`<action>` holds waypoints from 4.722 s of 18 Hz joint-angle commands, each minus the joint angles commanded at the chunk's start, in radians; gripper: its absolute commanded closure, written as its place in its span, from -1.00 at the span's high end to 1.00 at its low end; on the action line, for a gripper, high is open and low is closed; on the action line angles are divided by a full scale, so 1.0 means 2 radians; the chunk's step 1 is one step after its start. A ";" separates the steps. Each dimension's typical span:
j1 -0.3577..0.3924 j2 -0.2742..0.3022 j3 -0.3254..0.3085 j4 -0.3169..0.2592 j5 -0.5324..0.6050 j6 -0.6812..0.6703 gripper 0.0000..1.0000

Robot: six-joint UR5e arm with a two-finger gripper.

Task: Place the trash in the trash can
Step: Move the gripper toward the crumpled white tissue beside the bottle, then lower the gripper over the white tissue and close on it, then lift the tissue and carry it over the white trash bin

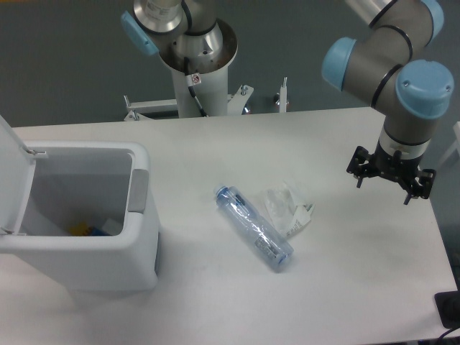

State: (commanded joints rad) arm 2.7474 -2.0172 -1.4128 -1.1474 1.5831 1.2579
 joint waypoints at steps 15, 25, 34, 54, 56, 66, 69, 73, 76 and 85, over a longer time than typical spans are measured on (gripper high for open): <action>-0.028 0.006 -0.049 0.010 -0.012 -0.100 1.00; -0.061 -0.005 -0.148 0.131 -0.004 -0.100 1.00; -0.080 -0.020 -0.172 0.135 -0.003 -0.101 0.91; -0.033 0.024 -0.078 0.094 -0.098 -0.142 -1.00; -0.036 0.033 -0.062 0.074 -0.114 -0.180 -1.00; -0.084 0.084 0.000 0.074 -0.262 -0.341 -1.00; -0.101 0.120 -0.007 0.073 -0.273 -0.370 -1.00; -0.143 0.157 -0.014 0.072 -0.279 -0.413 -1.00; -0.200 0.165 -0.026 0.071 -0.274 -0.419 -1.00; -0.285 0.172 -0.044 0.076 -0.268 -0.424 -0.36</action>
State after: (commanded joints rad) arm 2.1783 -1.6736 -1.5018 -0.9956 1.0462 0.4096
